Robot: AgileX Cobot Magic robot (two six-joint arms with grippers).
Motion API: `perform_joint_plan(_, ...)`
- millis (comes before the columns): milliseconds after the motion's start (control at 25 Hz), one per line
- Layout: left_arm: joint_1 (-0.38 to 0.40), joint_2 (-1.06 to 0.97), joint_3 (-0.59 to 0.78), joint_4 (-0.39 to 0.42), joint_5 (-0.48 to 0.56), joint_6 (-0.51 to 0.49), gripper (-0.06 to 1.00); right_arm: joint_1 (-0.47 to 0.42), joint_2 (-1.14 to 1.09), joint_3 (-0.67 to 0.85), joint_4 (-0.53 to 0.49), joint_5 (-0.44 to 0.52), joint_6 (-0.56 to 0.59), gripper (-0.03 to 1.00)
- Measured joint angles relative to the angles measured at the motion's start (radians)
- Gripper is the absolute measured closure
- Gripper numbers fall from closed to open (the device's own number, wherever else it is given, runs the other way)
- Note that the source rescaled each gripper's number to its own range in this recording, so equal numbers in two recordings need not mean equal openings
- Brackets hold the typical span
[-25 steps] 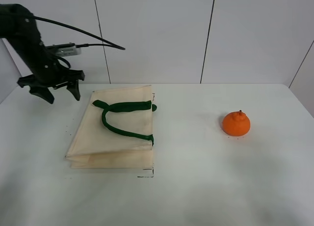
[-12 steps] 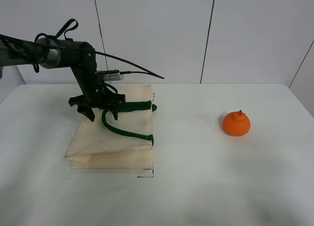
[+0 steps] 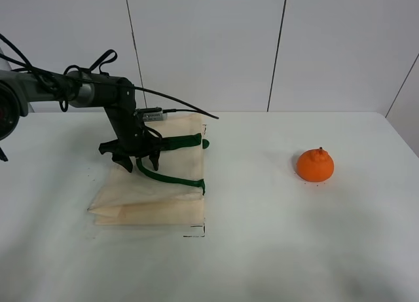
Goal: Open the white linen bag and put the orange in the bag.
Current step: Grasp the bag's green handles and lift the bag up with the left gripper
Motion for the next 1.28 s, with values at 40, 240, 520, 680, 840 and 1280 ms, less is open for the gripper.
perform_joint_plan(40, 0.000, 0.000, 0.000, 0.000, 0.001, 0.000, 0.27, 0.000, 0.000, 0.000, 0.000, 0.000, 0.000, -0.03)
perform_joint_plan(240, 0.000, 0.000, 0.000, 0.003, 0.010, -0.030, 0.93, 0.000, 0.000, 0.000, 0.000, 0.000, 0.000, -0.03)
perform_joint_plan(520, 0.000, -0.055, -0.068, 0.006, 0.136, -0.045, 0.94, 0.000, 0.000, 0.000, 0.000, 0.000, 0.000, -0.03)
perform_joint_plan(680, 0.000, -0.161, -0.165, 0.004, 0.239, -0.034, 0.94, 0.000, 0.000, 0.000, 0.000, 0.000, 0.000, -0.03)
perform_joint_plan(840, 0.000, -0.267, -0.277, -0.020, 0.317, 0.013, 0.94, 0.000, 0.000, 0.000, 0.000, 0.000, 0.000, -0.03)
perform_joint_plan(1280, 0.000, -0.409, -0.441, -0.046, 0.384, 0.059, 0.94, 0.000, 0.279, -0.071, 0.006, -0.069, -0.002, -0.03)
